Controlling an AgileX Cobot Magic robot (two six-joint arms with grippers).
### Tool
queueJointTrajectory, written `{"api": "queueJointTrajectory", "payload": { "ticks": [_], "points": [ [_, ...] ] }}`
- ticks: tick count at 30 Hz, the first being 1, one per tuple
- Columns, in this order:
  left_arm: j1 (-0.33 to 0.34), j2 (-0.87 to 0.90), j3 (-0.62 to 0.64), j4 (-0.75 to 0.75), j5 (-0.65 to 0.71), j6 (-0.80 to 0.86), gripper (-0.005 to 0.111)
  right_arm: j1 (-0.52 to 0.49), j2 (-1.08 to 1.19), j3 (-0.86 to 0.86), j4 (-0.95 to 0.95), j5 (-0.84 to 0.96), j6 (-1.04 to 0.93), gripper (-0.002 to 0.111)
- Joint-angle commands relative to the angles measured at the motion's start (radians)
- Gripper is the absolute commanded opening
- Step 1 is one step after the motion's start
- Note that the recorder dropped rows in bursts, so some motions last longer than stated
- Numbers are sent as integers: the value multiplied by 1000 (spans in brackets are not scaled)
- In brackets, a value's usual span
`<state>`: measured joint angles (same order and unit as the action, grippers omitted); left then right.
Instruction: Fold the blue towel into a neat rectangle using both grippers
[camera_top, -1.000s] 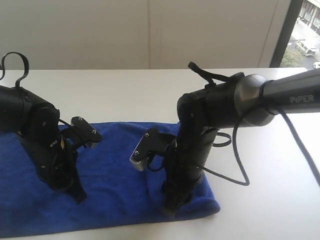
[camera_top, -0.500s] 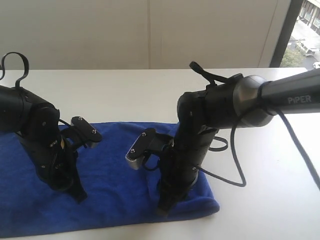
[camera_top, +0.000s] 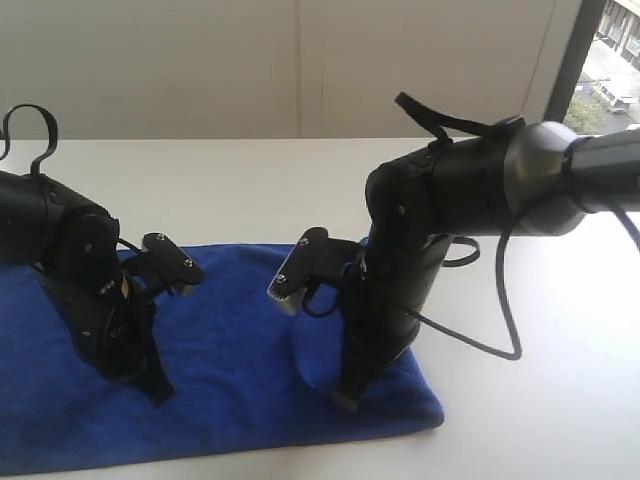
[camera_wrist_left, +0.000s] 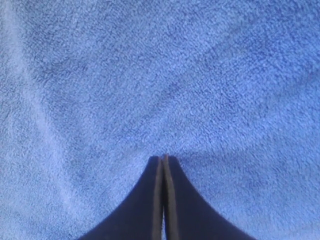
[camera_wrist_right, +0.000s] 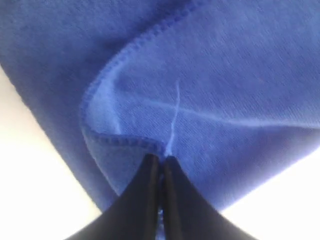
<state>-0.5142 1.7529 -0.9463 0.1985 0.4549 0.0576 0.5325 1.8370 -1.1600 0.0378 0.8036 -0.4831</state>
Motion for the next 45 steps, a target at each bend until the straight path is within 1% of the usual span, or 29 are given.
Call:
{"api": "queueJointTrajectory", "payload": {
  "ticks": [1,4,7,9,18,21,24,26,28,32,33,34,37,41,43,45],
  "points": [
    [2,0,8,-12,7,-1,0,-15,-24,-2,-250,99,273,0],
    [2,0,8,-12,13,-1,0,-49,-24,-2,-364,184,420,0],
    [2,0,8,-12,13,-1,0,-110,-24,5,-395,255,483,0],
    [2,0,8,-12,13,-1,0,-155,-24,29,-395,275,491,0],
    [2,0,8,-12,13,-1,0,-303,-24,156,-400,211,542,0],
    [2,0,8,-12,13,-1,0,-324,-24,176,-390,206,558,0],
    [2,0,8,-12,13,-1,0,-324,-22,197,-386,189,558,1],
    [2,0,8,-12,13,-1,0,-324,-21,208,-384,172,556,5],
    [2,0,8,-12,13,-1,0,-324,-21,208,-388,184,545,15],
    [2,0,8,-12,13,-1,0,-324,-21,208,-425,251,540,47],
    [2,0,8,-12,13,-1,0,-324,-21,208,-445,269,547,54],
    [2,0,8,-12,13,-1,0,-324,-21,208,-473,282,572,57],
    [2,0,8,-14,13,-1,0,-324,-35,196,-563,295,690,57],
    [2,0,8,-19,13,-1,0,-324,-114,164,-570,261,700,54],
    [2,0,8,-19,13,-1,0,-324,-174,149,-528,203,692,54],
    [2,0,8,-19,13,-1,0,-324,-228,147,-391,99,621,54]
  ]
}}
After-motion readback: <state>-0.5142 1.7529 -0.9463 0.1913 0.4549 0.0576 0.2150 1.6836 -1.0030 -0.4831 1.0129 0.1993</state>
